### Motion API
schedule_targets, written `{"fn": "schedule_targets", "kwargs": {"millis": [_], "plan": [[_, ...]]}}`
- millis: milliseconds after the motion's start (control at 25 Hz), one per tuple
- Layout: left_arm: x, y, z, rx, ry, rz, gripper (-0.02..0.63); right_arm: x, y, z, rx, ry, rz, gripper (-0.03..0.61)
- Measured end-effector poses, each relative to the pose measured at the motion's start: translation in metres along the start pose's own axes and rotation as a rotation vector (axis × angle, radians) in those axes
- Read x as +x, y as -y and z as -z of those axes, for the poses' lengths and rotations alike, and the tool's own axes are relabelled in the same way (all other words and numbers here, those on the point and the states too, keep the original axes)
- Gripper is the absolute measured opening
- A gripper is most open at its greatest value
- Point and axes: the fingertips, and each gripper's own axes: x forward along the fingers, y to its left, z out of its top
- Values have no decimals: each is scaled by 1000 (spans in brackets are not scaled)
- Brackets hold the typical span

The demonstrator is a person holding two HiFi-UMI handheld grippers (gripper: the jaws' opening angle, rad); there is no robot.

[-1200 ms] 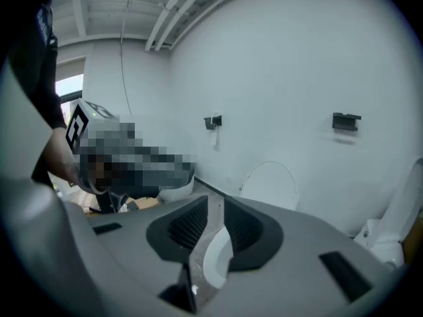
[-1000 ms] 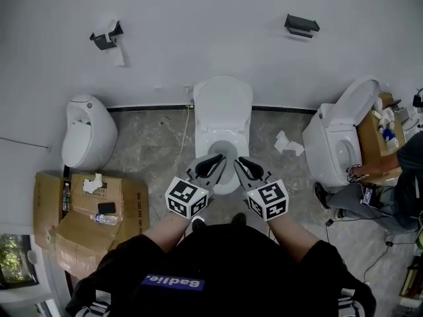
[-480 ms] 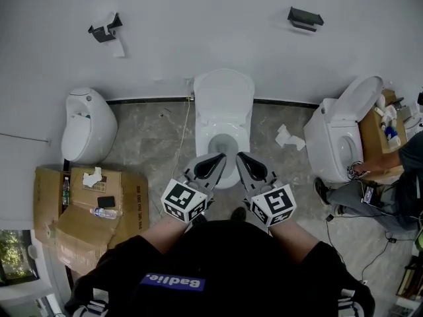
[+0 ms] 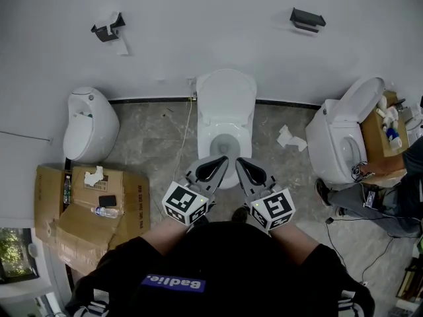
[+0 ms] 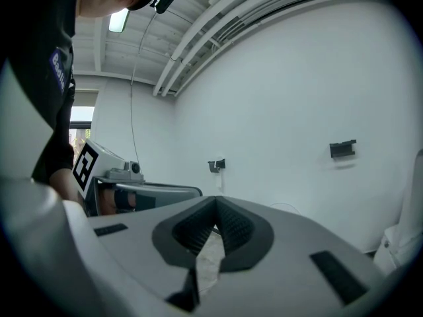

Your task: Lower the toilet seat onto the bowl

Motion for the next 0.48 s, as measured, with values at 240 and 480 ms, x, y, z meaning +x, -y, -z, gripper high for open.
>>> {"fn": "schedule_targets", "kwargs": {"millis": [240, 480], "plan": [[-1, 1, -1, 0, 1, 3, 17, 0, -1, 1, -3, -8, 1, 28], [-4, 8, 0, 7, 1, 20, 17, -1, -5, 4, -12, -15, -5, 28]]}}
